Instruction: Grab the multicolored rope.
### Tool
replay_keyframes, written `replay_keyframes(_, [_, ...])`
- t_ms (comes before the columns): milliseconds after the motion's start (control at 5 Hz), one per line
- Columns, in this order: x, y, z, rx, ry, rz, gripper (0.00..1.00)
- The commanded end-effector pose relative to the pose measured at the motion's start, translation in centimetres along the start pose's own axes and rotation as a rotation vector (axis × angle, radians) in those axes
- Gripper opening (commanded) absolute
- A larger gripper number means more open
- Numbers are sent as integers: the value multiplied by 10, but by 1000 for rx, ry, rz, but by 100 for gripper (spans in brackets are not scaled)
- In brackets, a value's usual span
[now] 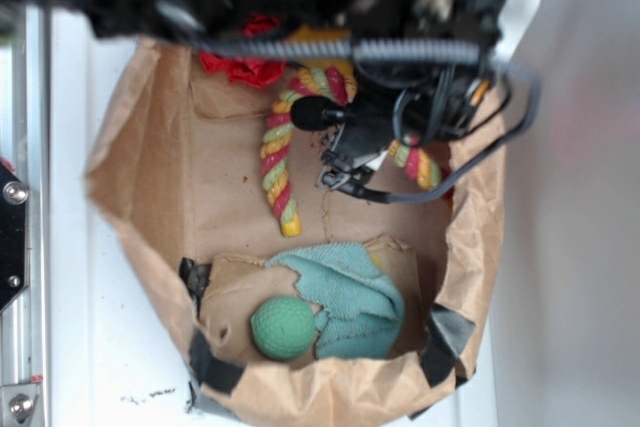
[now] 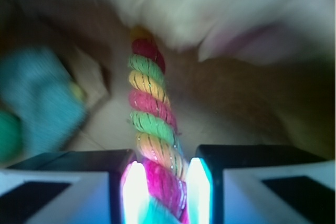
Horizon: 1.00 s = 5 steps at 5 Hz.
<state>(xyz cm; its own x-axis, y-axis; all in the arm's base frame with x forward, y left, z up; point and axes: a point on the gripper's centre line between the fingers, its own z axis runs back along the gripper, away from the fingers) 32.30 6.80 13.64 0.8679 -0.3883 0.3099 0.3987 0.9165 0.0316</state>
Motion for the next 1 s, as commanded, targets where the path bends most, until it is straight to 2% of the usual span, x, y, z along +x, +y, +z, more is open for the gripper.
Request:
replay_keyframes(0, [18, 10, 82, -61, -136, 315, 0])
replay_keyframes(200, [17, 0, 100, -21, -144, 400, 0])
replay_keyframes(400, [12, -13, 112, 57, -161, 465, 0])
replay_keyframes(600, [7, -30, 109, 153, -110, 420, 0])
replay_keyframes(800, [0, -45, 103, 112, -41, 331, 0])
